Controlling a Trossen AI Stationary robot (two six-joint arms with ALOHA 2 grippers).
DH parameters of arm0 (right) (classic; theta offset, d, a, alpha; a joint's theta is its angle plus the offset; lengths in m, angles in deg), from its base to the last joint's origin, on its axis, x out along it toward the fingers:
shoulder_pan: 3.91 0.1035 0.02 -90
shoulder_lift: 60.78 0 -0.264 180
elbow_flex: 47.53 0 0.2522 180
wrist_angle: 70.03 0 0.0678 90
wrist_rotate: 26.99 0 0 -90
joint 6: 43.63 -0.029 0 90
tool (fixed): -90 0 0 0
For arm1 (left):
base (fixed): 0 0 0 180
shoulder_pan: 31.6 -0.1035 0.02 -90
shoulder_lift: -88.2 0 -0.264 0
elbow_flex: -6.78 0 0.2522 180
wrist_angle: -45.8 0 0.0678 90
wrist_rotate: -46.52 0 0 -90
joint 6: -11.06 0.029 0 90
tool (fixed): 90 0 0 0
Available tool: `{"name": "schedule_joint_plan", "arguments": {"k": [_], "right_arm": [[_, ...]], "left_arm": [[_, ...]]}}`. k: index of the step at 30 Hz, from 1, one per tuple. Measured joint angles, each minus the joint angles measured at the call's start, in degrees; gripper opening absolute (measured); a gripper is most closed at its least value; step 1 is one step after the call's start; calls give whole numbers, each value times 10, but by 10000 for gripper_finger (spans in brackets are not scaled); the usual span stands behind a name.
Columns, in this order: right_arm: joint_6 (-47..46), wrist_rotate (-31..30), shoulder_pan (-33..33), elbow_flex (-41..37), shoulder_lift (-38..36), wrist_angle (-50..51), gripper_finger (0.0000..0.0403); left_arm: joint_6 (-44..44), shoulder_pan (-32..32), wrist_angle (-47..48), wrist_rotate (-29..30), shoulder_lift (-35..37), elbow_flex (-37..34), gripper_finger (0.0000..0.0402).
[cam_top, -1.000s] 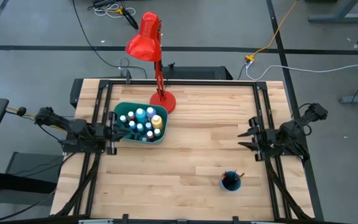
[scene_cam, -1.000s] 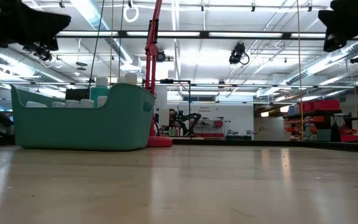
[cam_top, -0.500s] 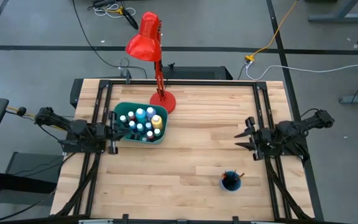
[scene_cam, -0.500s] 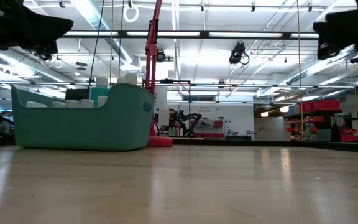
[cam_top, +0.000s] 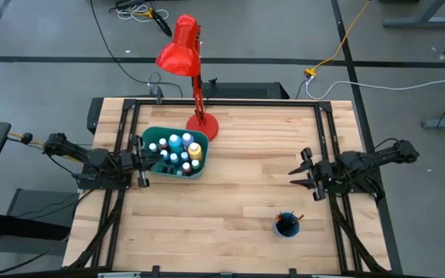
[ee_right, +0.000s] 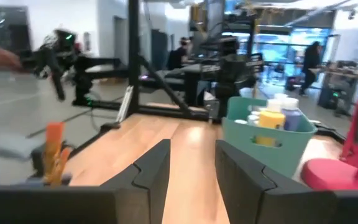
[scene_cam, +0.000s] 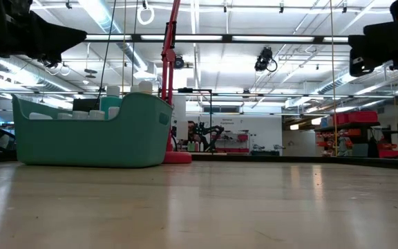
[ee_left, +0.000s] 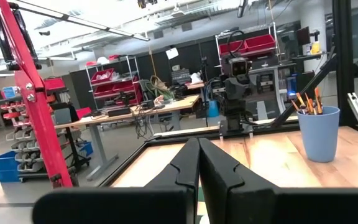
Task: Pick & Place Paint Supplies
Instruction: Return to Home Position
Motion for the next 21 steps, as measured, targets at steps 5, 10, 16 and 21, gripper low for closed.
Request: {"name": "schedule_joint_plan", "arguments": {"k": [5, 10, 16, 21], "right_arm": [[5, -4, 0, 1, 1, 20, 132], [-11, -31, 0, 1, 1, 28, 132], [-14, -31, 0, 1, 1, 26, 132], [-14, -31, 0, 1, 1, 25, 132]], "left_arm": [[0, 0, 0, 0, 0, 0, 18], [-1, 0, 0, 0, 0, 0, 18], [-1, 0, 0, 0, 0, 0, 18], [-1, 0, 0, 0, 0, 0, 18]]}}
